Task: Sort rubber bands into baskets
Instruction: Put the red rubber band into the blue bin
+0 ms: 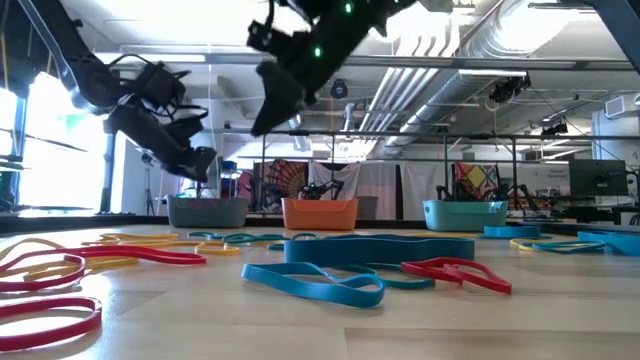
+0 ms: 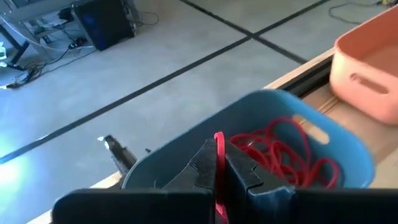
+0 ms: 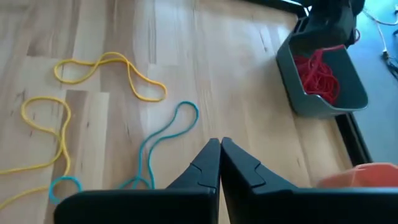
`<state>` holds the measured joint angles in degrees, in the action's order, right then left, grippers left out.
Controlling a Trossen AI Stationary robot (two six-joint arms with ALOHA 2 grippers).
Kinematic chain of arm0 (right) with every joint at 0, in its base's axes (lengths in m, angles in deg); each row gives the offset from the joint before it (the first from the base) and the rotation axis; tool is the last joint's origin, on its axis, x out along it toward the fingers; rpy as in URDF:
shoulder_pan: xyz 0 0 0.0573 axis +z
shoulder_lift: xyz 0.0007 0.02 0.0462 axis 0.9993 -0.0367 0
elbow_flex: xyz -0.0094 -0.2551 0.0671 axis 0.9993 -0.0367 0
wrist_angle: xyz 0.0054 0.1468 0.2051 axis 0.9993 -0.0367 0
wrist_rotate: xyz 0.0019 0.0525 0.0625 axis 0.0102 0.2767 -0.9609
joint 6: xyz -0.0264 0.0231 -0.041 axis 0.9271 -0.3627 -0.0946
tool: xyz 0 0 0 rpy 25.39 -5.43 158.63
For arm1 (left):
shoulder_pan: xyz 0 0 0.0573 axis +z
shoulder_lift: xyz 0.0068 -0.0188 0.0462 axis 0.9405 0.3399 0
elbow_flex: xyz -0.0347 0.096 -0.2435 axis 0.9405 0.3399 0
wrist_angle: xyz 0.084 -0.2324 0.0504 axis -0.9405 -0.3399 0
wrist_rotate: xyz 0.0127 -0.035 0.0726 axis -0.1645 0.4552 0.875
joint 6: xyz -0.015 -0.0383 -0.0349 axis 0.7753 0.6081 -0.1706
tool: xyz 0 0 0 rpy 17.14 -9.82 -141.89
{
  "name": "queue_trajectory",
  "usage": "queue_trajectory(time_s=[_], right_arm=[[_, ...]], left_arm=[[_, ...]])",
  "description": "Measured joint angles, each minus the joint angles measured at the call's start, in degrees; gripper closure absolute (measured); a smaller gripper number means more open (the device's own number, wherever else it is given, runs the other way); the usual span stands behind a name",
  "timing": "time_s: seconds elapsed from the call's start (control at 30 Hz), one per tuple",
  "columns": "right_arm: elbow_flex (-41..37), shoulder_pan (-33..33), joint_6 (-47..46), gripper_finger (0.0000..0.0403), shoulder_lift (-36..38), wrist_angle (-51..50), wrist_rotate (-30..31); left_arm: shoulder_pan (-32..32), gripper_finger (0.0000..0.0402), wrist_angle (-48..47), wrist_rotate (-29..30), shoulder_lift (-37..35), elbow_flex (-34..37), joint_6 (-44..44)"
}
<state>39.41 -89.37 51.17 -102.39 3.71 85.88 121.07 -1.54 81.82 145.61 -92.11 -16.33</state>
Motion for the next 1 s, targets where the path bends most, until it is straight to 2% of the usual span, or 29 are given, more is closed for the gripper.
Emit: queue_trajectory(time_s=[0.2,0.3,0.43,0.63,0.77,1.0], right_arm=[[-7.5,1.0,-2.1,0.0403,1.8,10.3,1.2],[-12.1,1.8,-3.1,0.0403,4.5,16.3,3.2],[-20.4,1.8,-5.5,0.0403,9.4,24.6,3.0],[-34.2,1.1,-6.1,0.0403,14.9,39.5,1.4],[-37.0,1.9,-10.1,0.0403,18.4,35.4,-4.4],[-37.1,7.8,-15.6,0.0384,22.1,19.0,-4.0]], left_arm=[[0.4,0.0354,-0.9,0.1,0.4,0.0,-2.5],[0.5,0.0318,-1.8,-0.1,0.4,0.0,-2.5],[0.9,0.0280,-2.0,-1.7,0.4,-0.9,-1.9],[0.7,0.0262,-5.0,-7.1,-1.2,-2.9,-1.6],[-2.6,0.0269,-5.7,-11.4,-4.4,-2.5,-1.5],[-12.7,0.0286,-4.8,-11.4,-11.3,0.0,-0.7]])
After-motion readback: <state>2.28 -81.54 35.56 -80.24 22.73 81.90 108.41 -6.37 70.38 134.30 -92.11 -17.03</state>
